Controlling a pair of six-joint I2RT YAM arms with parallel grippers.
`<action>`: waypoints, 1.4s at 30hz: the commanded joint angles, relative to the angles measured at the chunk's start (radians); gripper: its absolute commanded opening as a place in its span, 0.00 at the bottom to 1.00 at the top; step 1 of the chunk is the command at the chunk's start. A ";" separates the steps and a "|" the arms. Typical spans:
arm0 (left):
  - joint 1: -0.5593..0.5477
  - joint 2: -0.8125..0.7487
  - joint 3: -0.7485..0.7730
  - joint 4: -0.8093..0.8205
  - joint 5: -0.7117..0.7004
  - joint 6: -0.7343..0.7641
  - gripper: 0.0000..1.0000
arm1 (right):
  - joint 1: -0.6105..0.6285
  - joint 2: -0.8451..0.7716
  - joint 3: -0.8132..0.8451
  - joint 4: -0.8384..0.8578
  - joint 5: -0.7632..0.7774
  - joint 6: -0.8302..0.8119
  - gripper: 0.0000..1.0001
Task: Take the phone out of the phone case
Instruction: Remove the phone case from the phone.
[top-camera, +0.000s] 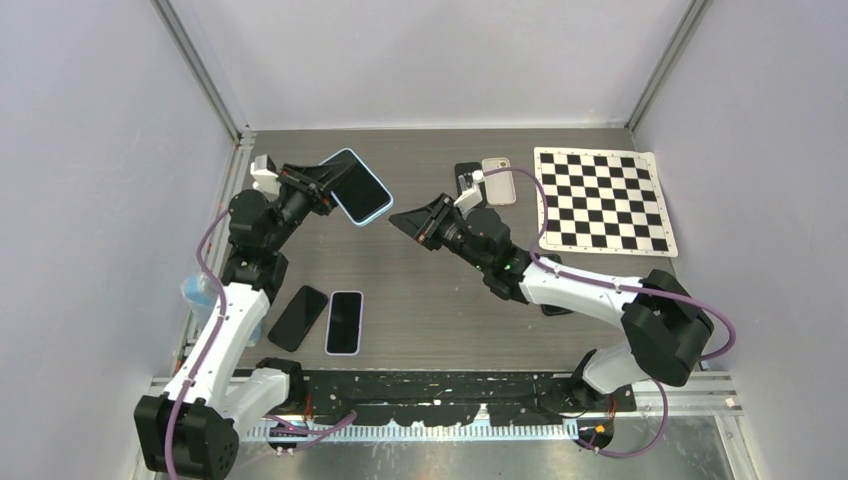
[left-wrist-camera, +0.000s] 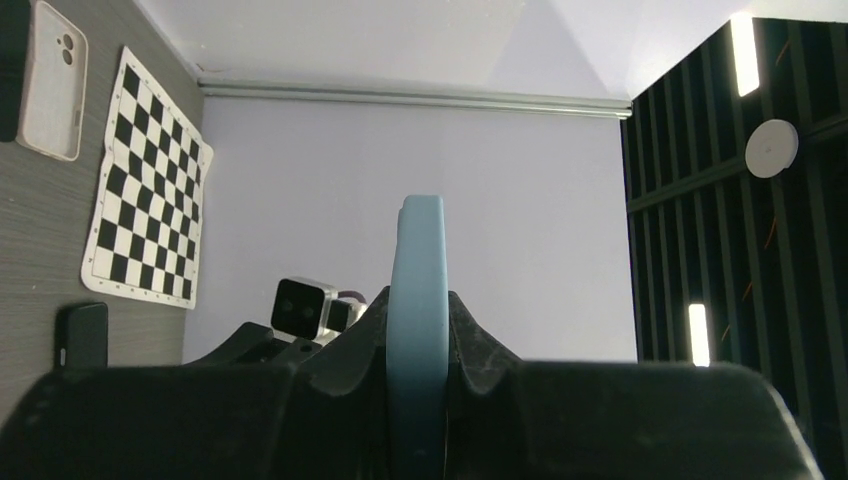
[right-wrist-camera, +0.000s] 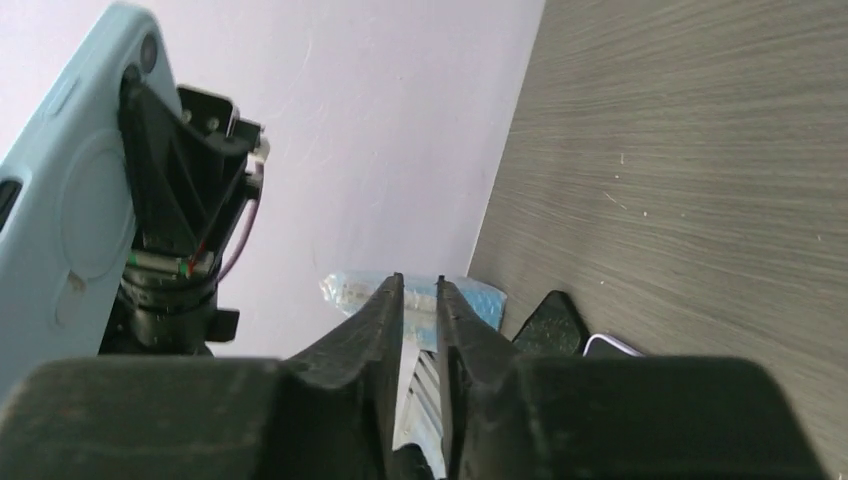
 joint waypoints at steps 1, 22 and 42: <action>0.000 -0.009 0.061 0.095 0.011 0.041 0.00 | 0.008 -0.056 -0.011 0.198 -0.134 -0.125 0.38; -0.001 0.003 0.063 0.099 0.026 0.045 0.00 | 0.050 -0.043 0.007 0.509 -0.282 -0.118 0.29; 0.000 -0.011 0.027 0.133 0.074 -0.047 0.00 | 0.043 -0.051 0.008 0.444 -0.128 -0.041 0.14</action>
